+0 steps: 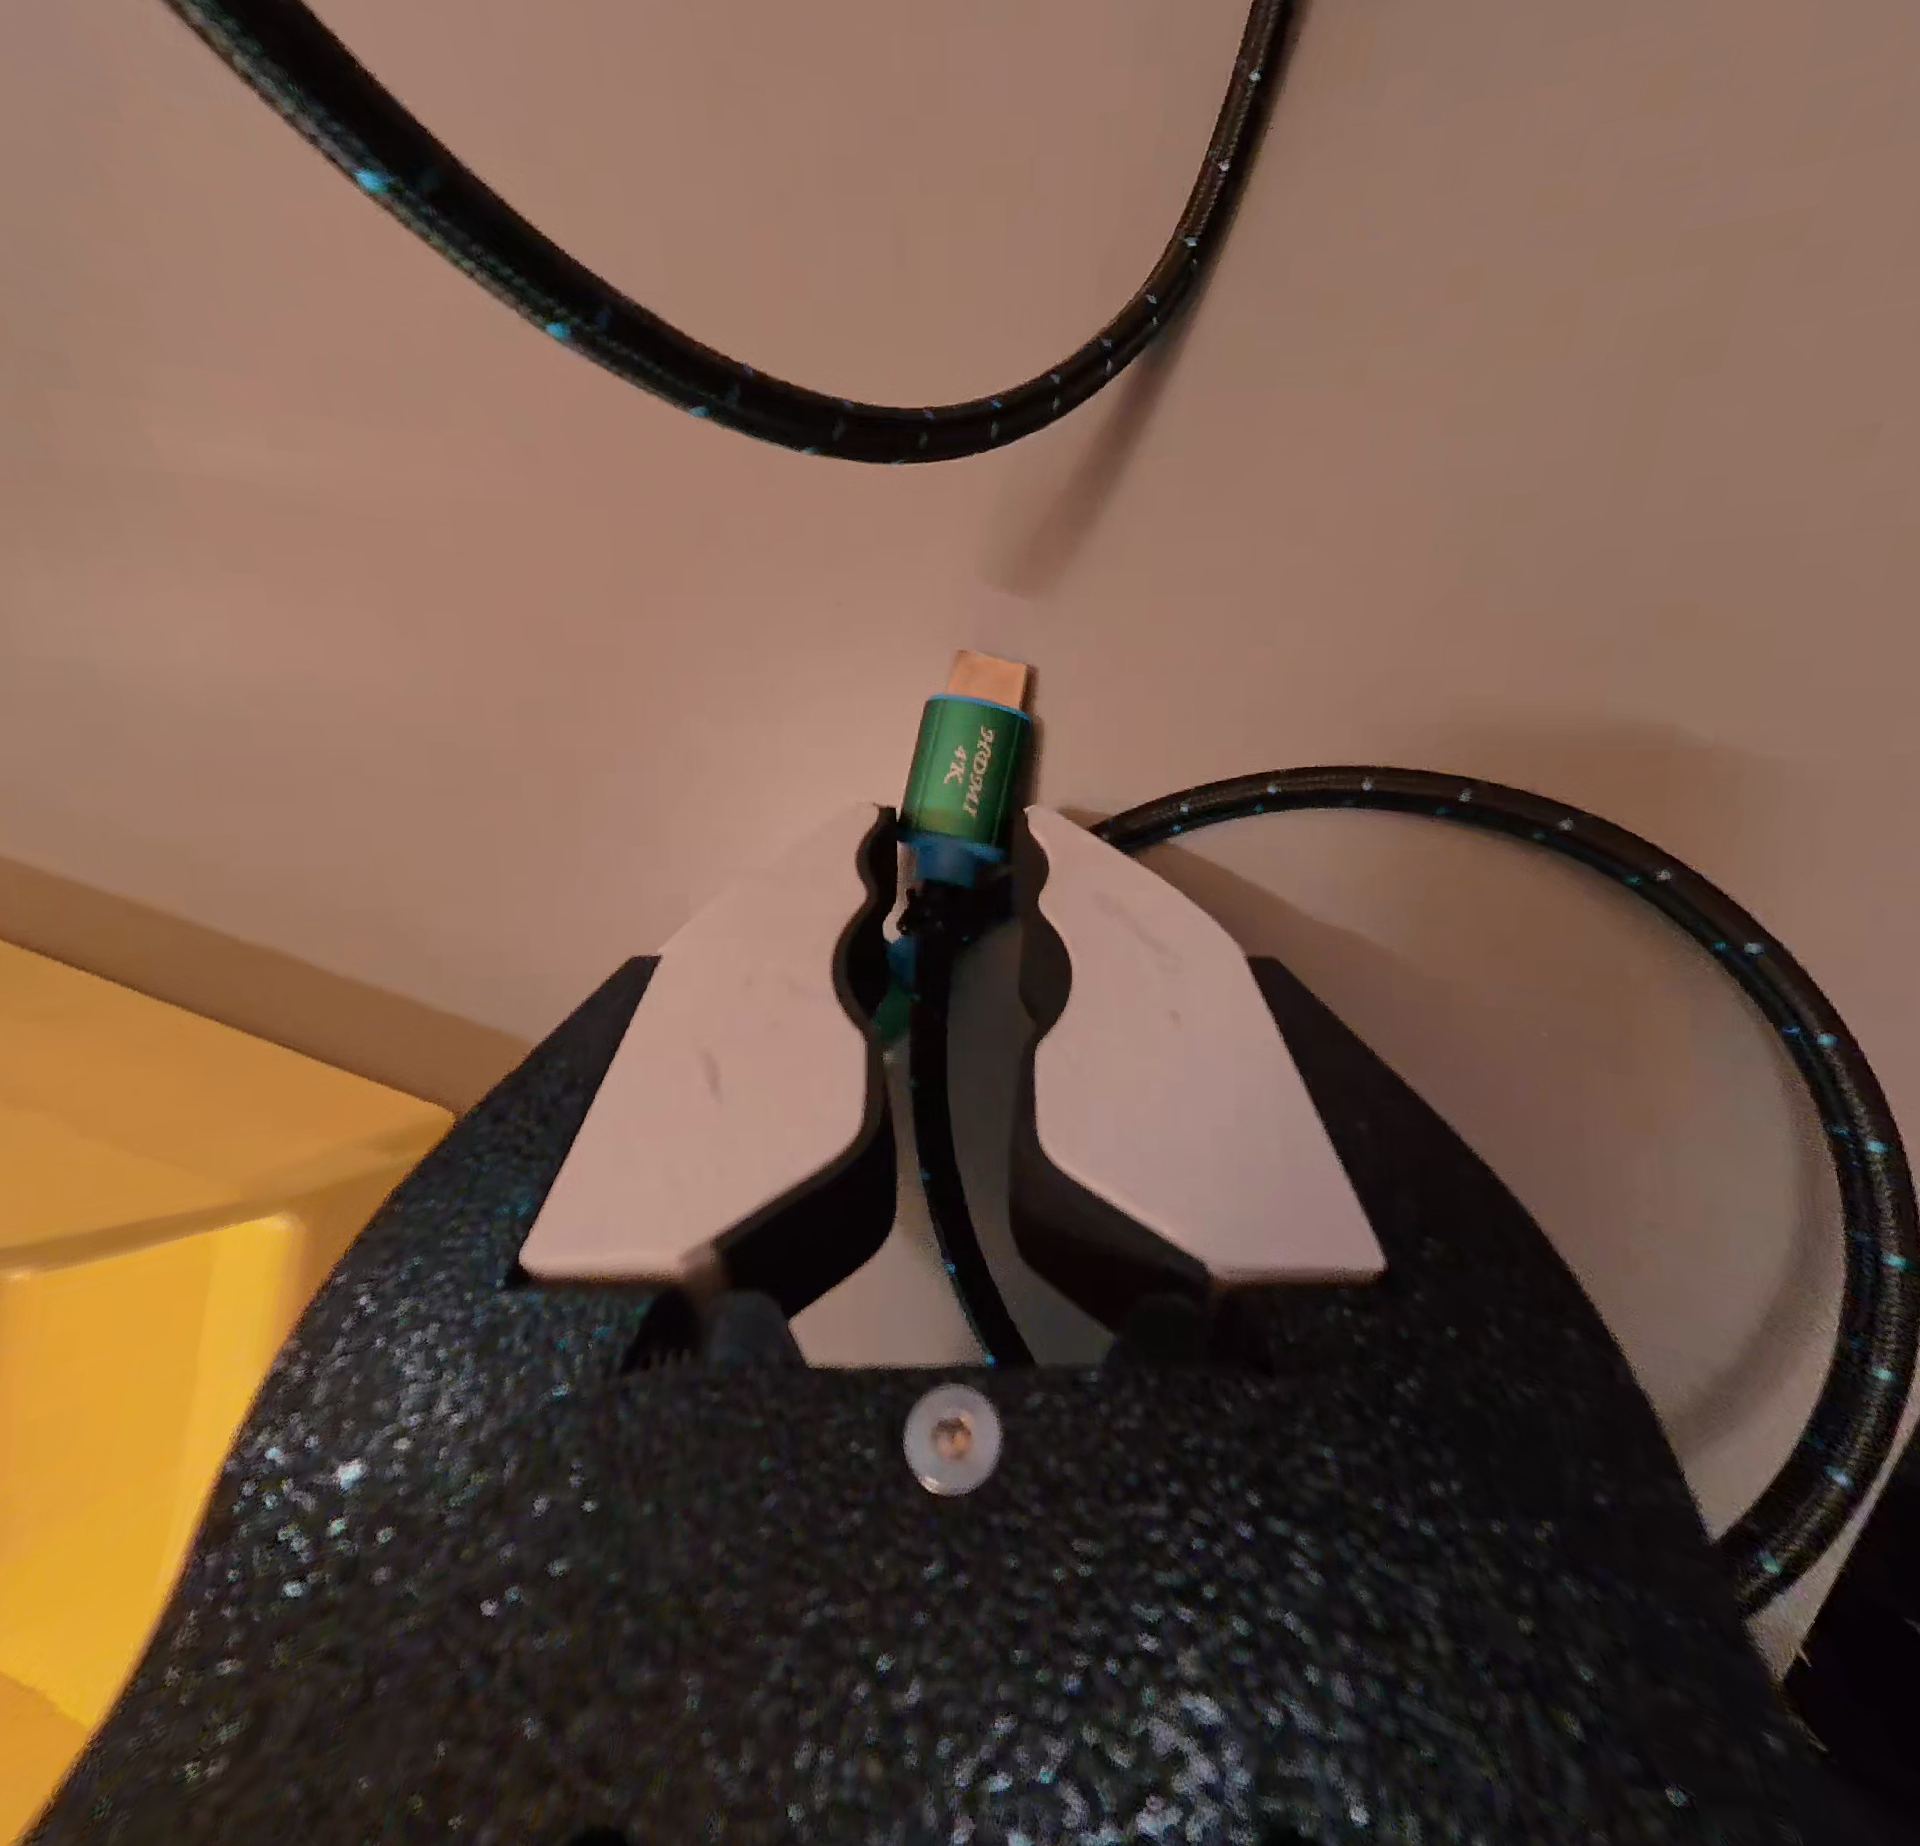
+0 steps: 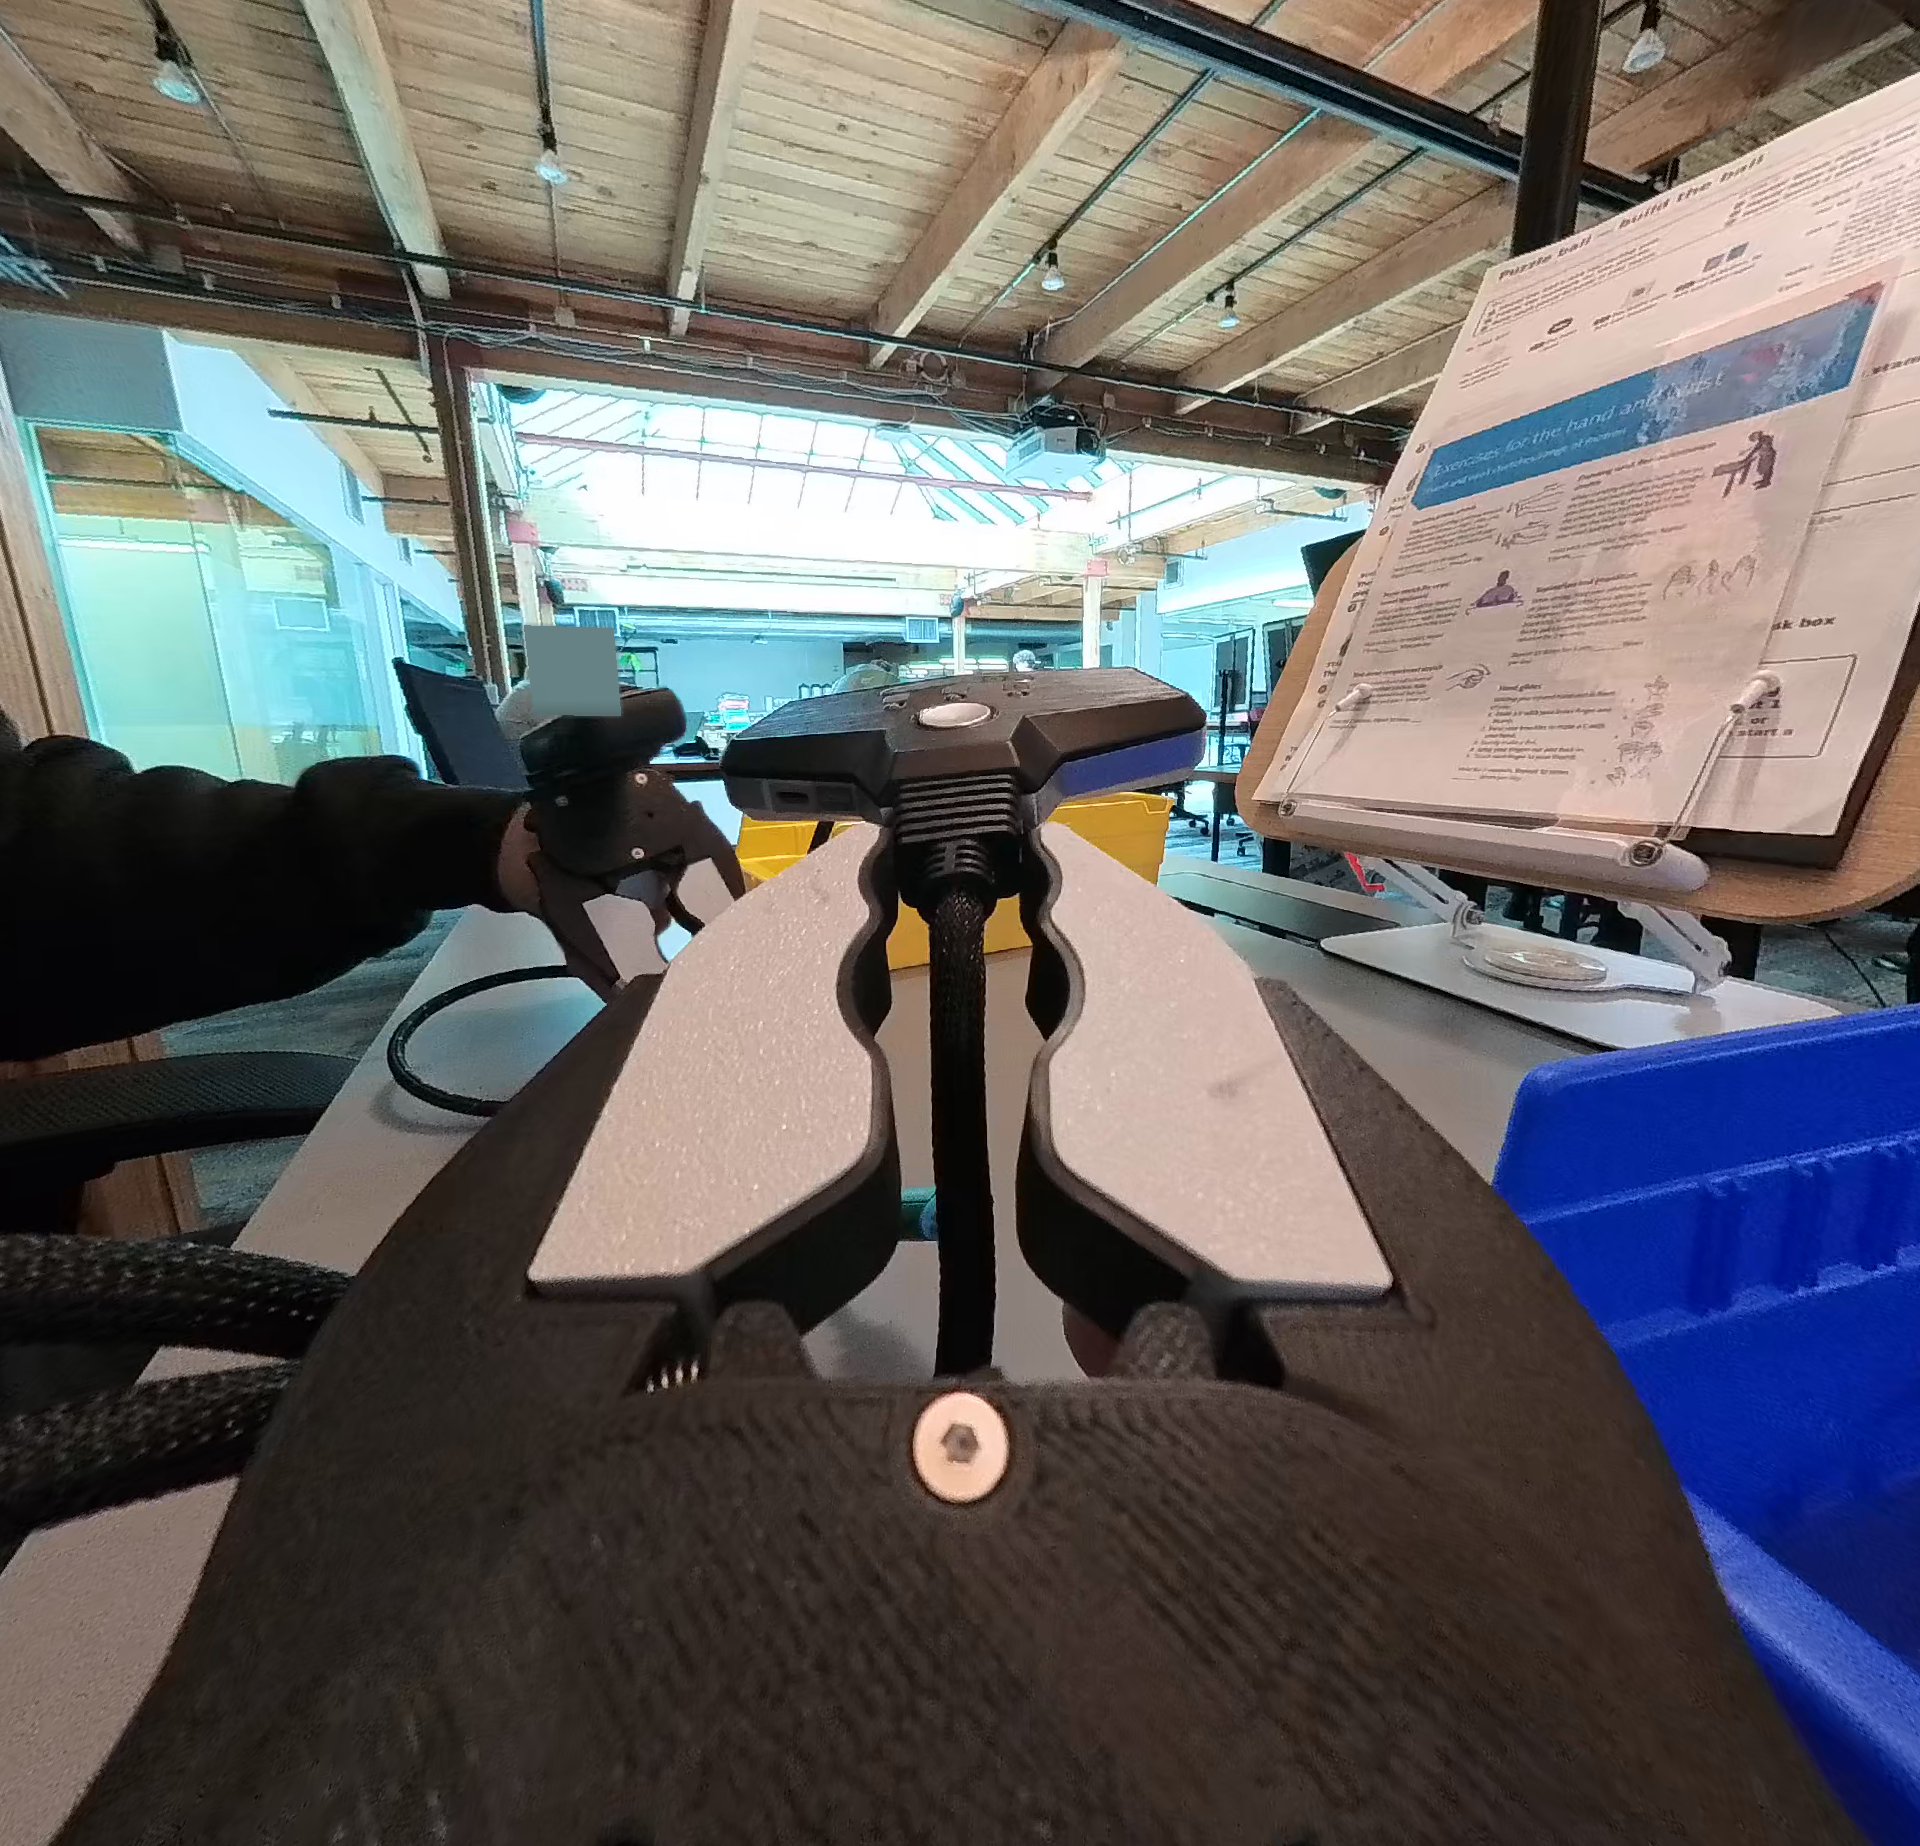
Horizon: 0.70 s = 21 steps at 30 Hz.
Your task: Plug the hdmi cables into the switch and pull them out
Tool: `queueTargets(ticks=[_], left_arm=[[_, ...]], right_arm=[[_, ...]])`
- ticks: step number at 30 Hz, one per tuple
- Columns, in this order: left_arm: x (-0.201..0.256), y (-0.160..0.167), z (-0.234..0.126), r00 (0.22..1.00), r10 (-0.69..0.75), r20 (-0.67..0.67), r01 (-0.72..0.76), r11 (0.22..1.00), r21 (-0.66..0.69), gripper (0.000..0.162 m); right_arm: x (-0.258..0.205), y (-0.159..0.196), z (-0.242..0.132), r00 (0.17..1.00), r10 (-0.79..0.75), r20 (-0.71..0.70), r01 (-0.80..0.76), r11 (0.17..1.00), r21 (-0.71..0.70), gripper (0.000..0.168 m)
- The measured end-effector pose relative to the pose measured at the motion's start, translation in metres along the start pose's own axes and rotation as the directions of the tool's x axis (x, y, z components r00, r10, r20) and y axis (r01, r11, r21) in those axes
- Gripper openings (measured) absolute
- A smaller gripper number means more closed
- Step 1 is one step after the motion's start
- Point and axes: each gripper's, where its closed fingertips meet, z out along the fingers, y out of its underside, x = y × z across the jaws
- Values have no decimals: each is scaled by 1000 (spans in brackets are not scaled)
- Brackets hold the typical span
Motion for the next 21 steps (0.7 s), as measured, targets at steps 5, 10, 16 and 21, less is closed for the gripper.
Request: queueTargets(ticks=[5,10,16,21], left_arm=[[-4,-3,4,999,-44,-7,45,998,41,20],[-7,-5,7,997,-70,-15,72,991,115,20],[-10,-6,8,994,-75,81,60,983,171,20],[-13,-4,5,984,-173,41,166,976,144,20]], right_arm=[[-1,1,1,1000,3,4,-3,1000,-4,22],[-1,1,1,1000,3,4,-3,1000,-5,22],[-4,0,1,1000,9,26,-9,1000,-2,22],[-18,-3,2,993,20,117,-21,1000,11,22]])
